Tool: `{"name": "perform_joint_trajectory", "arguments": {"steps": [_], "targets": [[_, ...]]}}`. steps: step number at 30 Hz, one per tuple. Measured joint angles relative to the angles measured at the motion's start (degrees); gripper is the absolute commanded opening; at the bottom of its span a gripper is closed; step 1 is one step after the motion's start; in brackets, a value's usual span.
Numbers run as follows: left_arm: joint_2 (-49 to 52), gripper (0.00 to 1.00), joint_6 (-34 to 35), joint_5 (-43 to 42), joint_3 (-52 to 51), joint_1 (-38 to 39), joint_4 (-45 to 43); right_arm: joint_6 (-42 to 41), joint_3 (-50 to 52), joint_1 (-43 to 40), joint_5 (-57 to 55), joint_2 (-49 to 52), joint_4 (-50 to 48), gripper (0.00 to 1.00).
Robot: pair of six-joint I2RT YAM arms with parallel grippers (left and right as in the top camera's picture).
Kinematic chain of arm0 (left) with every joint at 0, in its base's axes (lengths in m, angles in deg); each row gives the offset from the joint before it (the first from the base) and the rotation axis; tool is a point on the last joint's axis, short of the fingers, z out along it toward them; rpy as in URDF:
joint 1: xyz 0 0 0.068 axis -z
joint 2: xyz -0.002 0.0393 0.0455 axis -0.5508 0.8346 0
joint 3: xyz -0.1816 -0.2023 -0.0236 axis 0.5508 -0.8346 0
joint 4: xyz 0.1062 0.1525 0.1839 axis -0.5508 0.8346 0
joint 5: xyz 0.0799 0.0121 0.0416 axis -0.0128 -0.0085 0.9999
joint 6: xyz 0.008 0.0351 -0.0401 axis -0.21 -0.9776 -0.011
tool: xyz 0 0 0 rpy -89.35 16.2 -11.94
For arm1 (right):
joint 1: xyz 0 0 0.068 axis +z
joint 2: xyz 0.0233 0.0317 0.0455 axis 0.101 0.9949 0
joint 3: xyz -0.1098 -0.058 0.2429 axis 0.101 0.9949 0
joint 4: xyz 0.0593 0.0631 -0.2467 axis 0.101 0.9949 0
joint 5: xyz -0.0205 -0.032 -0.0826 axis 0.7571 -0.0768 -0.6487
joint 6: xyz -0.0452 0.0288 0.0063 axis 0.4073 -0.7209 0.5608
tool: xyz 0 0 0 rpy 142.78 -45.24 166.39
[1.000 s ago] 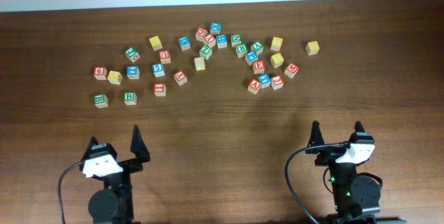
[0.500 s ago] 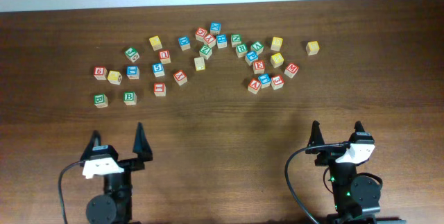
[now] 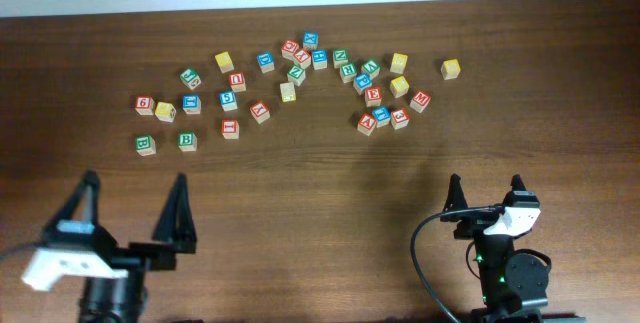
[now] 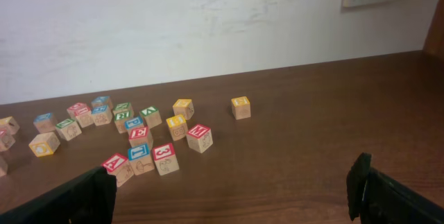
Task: Spell out ICRA
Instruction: 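Raise the left arm and move the left gripper over the blocks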
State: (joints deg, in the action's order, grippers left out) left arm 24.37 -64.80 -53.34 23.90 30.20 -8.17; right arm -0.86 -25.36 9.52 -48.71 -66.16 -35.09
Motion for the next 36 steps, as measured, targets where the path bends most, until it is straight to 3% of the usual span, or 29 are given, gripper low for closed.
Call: {"name": "perform_joint_trajectory", "arguments": {"steps": [9, 19, 24, 33, 34, 36], "targets": [[28.8, 0.99, -3.3, -0.2, 40.1, 0.0, 27.8, 0.0, 0.0, 0.0, 0.0, 0.0, 0.0, 0.98], [61.2, 0.99, -5.7, -0.4, 79.8, 0.0, 44.9, 0.0, 0.0, 0.0, 0.0, 0.0, 0.0, 0.98], [72.8, 0.99, -6.8, -0.4, 89.5, 0.0, 49.6, 0.0, 0.0, 0.0, 0.0, 0.0, 0.0, 0.98], [85.6, 0.99, -7.1, -0.4, 90.4, 0.0, 53.4, 0.0, 0.0, 0.0, 0.0, 0.0, 0.0, 0.98], [86.2, 0.93, -7.2, -0.4, 90.4, 0.0, 53.5, 0.0, 0.0, 0.0, 0.0, 0.0, 0.0, 0.98], [87.6, 0.54, -7.2, -0.4, 90.4, 0.0, 53.6, 0.0, 0.0, 0.0, 0.0, 0.0, 0.0, 0.99]]}}
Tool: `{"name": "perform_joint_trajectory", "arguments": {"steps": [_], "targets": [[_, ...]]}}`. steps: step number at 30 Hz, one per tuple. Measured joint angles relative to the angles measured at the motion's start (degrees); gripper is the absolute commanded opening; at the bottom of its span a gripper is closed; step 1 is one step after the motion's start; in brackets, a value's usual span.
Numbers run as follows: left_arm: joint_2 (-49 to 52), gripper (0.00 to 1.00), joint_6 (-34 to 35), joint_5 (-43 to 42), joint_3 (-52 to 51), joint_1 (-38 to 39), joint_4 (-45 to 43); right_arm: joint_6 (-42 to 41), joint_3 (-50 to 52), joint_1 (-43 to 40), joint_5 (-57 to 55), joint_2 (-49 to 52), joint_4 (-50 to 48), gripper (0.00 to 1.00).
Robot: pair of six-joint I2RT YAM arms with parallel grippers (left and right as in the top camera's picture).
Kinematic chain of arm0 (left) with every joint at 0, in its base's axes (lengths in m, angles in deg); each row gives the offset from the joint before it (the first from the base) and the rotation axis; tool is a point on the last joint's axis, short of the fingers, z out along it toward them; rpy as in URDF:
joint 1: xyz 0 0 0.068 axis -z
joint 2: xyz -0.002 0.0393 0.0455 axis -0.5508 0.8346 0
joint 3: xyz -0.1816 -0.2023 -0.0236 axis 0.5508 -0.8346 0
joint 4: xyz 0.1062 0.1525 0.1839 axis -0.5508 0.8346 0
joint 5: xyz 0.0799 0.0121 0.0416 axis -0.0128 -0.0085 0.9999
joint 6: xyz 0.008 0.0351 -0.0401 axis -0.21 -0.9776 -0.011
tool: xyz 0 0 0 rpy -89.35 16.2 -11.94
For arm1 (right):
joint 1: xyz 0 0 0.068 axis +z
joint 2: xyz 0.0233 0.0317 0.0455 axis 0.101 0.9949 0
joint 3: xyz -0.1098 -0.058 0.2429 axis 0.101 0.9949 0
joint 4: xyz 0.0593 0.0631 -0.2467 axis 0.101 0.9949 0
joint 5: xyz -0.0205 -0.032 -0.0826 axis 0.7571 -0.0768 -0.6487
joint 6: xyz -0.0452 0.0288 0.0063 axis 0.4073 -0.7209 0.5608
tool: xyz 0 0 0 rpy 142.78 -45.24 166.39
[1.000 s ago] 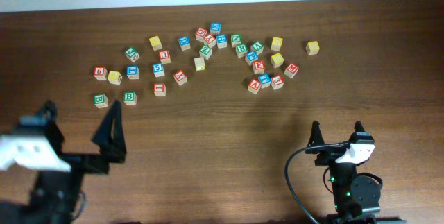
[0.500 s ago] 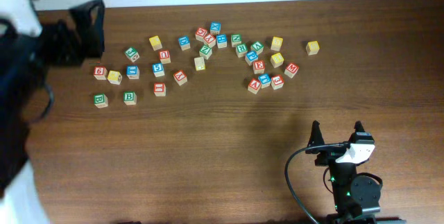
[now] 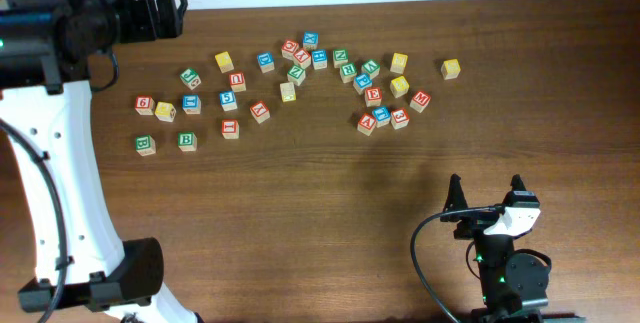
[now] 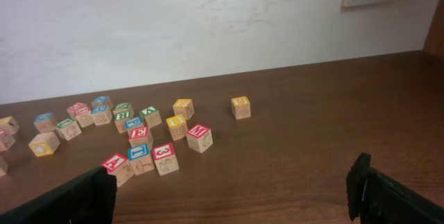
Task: Spell out ICRA
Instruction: 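Raise the left arm and move the left gripper over the blocks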
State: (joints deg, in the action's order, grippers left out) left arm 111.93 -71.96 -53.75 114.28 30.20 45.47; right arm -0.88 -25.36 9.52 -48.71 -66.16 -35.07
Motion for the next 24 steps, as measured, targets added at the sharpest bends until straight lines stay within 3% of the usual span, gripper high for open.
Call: {"name": "perform_joint_trajectory", "arguments": {"steps": [1, 3, 9, 15, 16, 17, 18, 23, 24], "targets": [[0.3, 0.29, 0.0, 0.0, 0.0, 0.0, 0.1, 0.0, 0.0, 0.0, 0.0, 0.0, 0.0, 0.98], [0.6, 0.00, -0.2, 0.0, 0.0, 0.0, 0.5, 0.0, 0.0, 0.0, 0.0, 0.0, 0.0, 0.98], [2.5, 0.00, -0.3, 2.6, 0.1, 0.0, 1.5, 0.0, 0.0, 0.0, 0.0, 0.0, 0.0, 0.98], [7.3, 0.29, -0.2, 4.3, 0.1, 0.0, 4.4, 0.0, 0.0, 0.0, 0.0, 0.0, 0.0, 0.98], [8.2, 0.47, -0.7, 4.4, 0.1, 0.0, 5.2, 0.0, 0.0, 0.0, 0.0, 0.0, 0.0, 0.98], [9.4, 0.76, -0.3, 4.6, 0.1, 0.0, 6.4, 0.0, 0.0, 0.0, 0.0, 0.0, 0.0, 0.98], [10.3, 0.98, -0.5, 4.7, 0.1, 0.0, 7.3, 0.0, 0.0, 0.0, 0.0, 0.0, 0.0, 0.98], [14.3, 0.99, -0.6, 3.2, 0.1, 0.0, 10.3, 0.0, 0.0, 0.0, 0.0, 0.0, 0.0, 0.98], [14.8, 0.91, -0.6, 2.8, 0.1, 0.0, 10.5, 0.0, 0.0, 0.0, 0.0, 0.0, 0.0, 0.98]]}}
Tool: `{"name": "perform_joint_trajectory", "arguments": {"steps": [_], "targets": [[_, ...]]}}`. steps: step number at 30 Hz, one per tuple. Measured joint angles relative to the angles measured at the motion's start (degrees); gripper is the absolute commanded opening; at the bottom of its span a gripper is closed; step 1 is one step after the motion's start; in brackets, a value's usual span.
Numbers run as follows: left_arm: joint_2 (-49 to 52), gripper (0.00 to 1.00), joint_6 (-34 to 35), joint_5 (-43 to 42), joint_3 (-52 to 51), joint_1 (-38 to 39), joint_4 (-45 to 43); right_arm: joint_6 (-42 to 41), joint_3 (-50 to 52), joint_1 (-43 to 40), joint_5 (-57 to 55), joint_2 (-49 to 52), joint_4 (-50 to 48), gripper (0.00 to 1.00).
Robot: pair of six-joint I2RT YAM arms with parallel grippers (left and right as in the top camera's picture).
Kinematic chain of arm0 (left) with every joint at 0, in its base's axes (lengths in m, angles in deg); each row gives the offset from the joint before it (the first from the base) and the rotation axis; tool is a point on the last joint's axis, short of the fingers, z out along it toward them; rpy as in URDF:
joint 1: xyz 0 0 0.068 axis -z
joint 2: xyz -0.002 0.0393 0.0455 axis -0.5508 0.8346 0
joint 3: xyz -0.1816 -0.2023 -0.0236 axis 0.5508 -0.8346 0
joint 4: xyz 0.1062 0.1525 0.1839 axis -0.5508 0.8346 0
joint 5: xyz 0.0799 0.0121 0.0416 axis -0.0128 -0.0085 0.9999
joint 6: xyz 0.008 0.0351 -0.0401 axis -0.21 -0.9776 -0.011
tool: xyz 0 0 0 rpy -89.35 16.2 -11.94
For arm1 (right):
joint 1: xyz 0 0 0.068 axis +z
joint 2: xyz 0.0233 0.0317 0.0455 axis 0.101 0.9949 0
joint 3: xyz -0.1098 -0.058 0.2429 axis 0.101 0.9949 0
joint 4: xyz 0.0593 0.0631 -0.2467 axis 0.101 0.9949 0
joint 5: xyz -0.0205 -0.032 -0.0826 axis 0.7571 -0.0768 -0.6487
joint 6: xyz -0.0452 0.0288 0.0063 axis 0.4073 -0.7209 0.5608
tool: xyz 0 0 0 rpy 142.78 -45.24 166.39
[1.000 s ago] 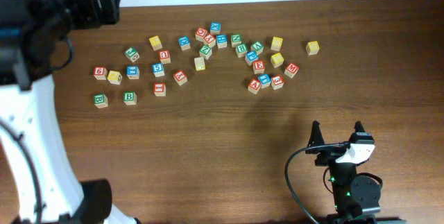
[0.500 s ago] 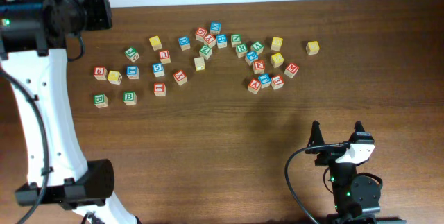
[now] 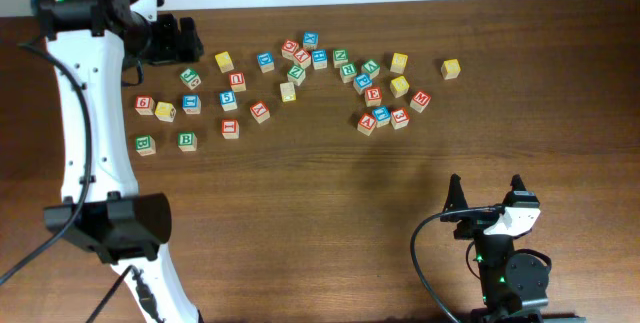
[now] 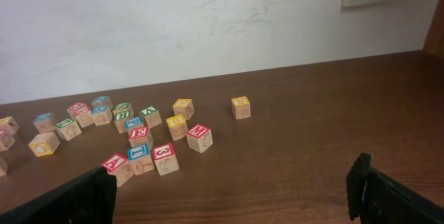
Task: Spell out ICRA
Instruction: 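Raise the left arm and move the left gripper over the blocks, then lower the left gripper onto the red-lettered 'I' block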
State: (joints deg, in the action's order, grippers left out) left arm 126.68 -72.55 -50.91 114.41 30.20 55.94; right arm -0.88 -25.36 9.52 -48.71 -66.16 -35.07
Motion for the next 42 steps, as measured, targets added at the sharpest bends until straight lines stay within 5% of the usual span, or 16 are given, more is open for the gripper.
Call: {"name": "perform_joint_trajectory", "arguments": {"steps": [4, 12, 23, 35, 37, 38, 40, 42], "targets": [[1.8, 0.08, 0.0, -1.3, 0.0, 0.0, 0.0, 0.0, 0.0, 0.0, 0.0, 0.0, 0.0, 0.98], [3.5, 0.00, 0.0, -2.0, 0.0, 0.0, 0.1, 0.0, 0.0, 0.0, 0.0, 0.0, 0.0, 0.98], [3.6, 0.06, 0.0, -4.0, 0.0, 0.0, 0.3, 0.0, 0.0, 0.0, 0.0, 0.0, 0.0, 0.98], [3.6, 0.00, 0.0, -4.5, -2.3, 0.0, 0.2, 0.0, 0.0, 0.0, 0.0, 0.0, 0.0, 0.98], [3.6, 0.21, 0.0, -4.7, -4.3, 0.0, 0.2, 0.0, 0.0, 0.0, 0.0, 0.0, 0.0, 0.98], [3.6, 0.57, 0.2, -5.1, -5.8, 0.0, 0.2, 0.0, 0.0, 0.0, 0.0, 0.0, 0.0, 0.98], [3.7, 0.88, 0.1, -5.6, -8.2, 0.0, 0.3, 0.0, 0.0, 0.0, 0.0, 0.0, 0.0, 0.98], [3.7, 0.95, 0.3, -5.9, -10.4, 0.2, 0.8, 0.0, 0.0, 0.0, 0.0, 0.0, 0.0, 0.98]]}}
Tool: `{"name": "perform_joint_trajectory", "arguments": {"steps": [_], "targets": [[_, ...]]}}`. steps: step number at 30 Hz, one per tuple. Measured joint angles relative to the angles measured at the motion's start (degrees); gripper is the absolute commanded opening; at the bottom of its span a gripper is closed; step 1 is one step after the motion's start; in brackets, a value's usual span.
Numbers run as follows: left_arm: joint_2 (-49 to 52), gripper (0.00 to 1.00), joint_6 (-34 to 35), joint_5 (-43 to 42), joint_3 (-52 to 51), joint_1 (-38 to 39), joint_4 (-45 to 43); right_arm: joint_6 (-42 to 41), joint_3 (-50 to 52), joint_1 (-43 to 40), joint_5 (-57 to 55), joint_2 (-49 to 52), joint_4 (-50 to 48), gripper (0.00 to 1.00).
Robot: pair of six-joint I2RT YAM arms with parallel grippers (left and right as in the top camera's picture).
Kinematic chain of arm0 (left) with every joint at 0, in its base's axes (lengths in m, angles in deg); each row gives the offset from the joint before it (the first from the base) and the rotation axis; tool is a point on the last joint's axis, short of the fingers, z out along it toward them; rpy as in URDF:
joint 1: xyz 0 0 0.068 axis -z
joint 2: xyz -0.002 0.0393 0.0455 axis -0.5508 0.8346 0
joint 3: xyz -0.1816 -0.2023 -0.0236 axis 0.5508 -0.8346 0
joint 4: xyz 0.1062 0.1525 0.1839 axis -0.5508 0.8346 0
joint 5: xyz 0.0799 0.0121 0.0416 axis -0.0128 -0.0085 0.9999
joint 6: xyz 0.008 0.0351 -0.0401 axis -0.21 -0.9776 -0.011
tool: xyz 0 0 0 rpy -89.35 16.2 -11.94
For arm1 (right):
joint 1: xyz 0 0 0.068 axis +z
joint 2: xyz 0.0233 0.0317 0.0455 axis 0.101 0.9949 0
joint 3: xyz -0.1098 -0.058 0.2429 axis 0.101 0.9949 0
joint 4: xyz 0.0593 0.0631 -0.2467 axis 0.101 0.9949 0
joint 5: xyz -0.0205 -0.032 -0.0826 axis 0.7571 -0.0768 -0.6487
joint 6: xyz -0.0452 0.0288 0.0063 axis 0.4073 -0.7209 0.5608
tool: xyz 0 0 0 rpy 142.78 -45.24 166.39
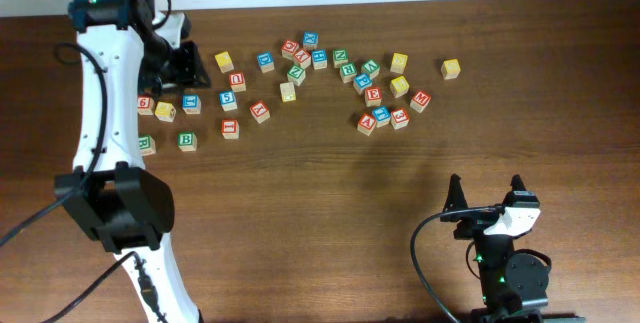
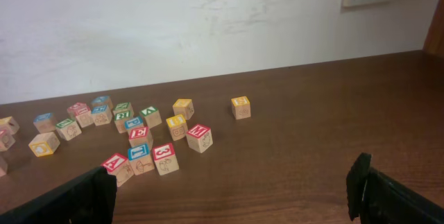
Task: Spell out ICRA
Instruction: 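Lower the left gripper onto the red-lettered 'I' block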
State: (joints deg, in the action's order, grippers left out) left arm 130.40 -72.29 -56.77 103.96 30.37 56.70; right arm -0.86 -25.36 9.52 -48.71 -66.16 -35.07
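Several wooden letter blocks lie scattered across the far half of the table point(image 1: 320, 193). Among them are a red I point(image 1: 230, 128) and a red A point(image 1: 367, 123), the latter also in the right wrist view as the red A point(image 2: 116, 165) next to a blue I point(image 2: 141, 156). My left gripper point(image 1: 188, 63) hangs over the left end of the scatter, just beyond a blue block point(image 1: 190, 103). Its fingers look apart, and what lies under them is hidden. My right gripper point(image 1: 485, 185) point(image 2: 225, 193) rests open at the near right edge, holding nothing.
A lone yellow block point(image 1: 451, 67) point(image 2: 241, 106) sits at the far right of the scatter. The left arm's white link point(image 1: 95, 93) reaches over the table's left side. A white wall with a panel stands behind the table.
My left gripper has moved from the far left edge of the scatter a little nearer and to the right, and it now covers the green block there. The right arm and the blocks are unchanged.
My left gripper first sat open at the near left edge, close under the camera. Then the arm stood stretched to the far left corner. Then its gripper was beside the leftmost far blocks, and now it is over them. The right arm stayed parked throughout.
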Motion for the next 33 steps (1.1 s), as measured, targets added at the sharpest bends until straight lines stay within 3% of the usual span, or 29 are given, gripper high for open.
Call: {"name": "perform_joint_trajectory", "arguments": {"steps": [6, 13, 15, 17, 20, 33], "targets": [[0.1, 0.90, 0.2, -0.5, -8.7, 1.1, -1.0, 0.0, 0.0, 0.0, 0.0, 0.0, 0.0, 0.98], [0.2, 0.88, 0.2, 0.0, -18.1, 5.2, -8.2, 0.0, 0.0, 0.0, 0.0, 0.0, 0.0, 0.99], [0.2, 0.83, 0.4, 1.1, -19.5, 6.0, -9.6, 0.0, 0.0, 0.0, 0.0, 0.0, 0.0, 0.99], [0.2, 0.69, 1.2, 2.8, -20.9, 6.4, -11.8, 0.0, 0.0, 0.0, 0.0, 0.0, 0.0, 0.98], [0.2, 0.56, 2.4, 4.0, -23.3, 6.4, -15.1, -0.1, 0.0, 0.0, 0.0, 0.0, 0.0, 0.98], [0.3, 0.50, 3.3, 5.7, -29.8, 6.4, -27.6, 0.0, 0.0, 0.0, 0.0, 0.0, 0.0, 0.98]]}}
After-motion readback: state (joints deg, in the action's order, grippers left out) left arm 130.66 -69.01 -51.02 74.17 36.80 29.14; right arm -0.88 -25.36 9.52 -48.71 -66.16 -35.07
